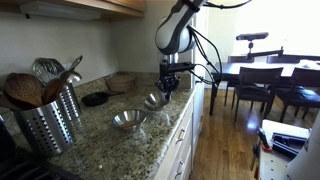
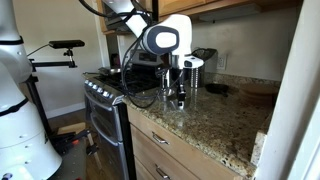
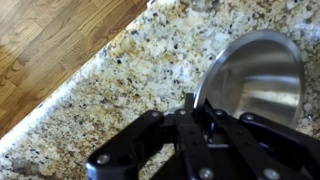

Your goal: Transfer the contents in the right silver bowl to the left bowl

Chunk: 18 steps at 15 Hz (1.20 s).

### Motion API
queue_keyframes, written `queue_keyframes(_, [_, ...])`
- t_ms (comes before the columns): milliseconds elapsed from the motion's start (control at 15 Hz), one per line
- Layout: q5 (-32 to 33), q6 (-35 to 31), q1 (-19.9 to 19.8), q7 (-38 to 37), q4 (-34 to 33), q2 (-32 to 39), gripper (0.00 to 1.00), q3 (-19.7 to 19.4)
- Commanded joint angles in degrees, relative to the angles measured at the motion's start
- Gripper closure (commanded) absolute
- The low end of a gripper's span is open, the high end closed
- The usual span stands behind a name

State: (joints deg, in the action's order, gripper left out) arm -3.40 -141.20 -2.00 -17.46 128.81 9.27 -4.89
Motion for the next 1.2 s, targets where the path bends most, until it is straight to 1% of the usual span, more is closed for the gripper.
queue_keyframes(0, [-2.4, -2.04, -1.19, 2.9, 1.05, -0.28, 0.88, 0.08])
queue_keyframes(67, [-2.91, -2.04, -1.38, 3.29, 1.0, -0.15, 0.65, 0.09])
queue_keyframes(200, [-3.41, -2.05, -1.56, 3.77, 0.94, -0.13, 0.63, 0.06])
queue_keyframes(333, [-3.72, -1.95, -1.68, 4.16, 0.81, -0.06, 0.51, 0.01])
queue_keyframes(533, [-3.79, -1.78, -1.83, 4.48, 0.7, -0.02, 0.31, -0.01])
queue_keyframes(600, [-2.06, -0.28, -1.09, 2.28, -0.09, 0.28, 0.25, -0.11])
queue_keyframes(667, [-2.03, -0.26, -1.08, 2.31, -0.1, 0.28, 0.43, -0.11])
queue_keyframes(800, [-2.01, -0.25, -1.05, 2.31, -0.11, 0.28, 0.3, -0.07])
queue_keyframes(867, [-2.01, -0.25, -1.05, 2.31, -0.11, 0.28, 0.26, -0.06])
queue_keyframes(1133, [-2.01, -0.25, -1.05, 2.31, -0.11, 0.28, 0.25, -0.06])
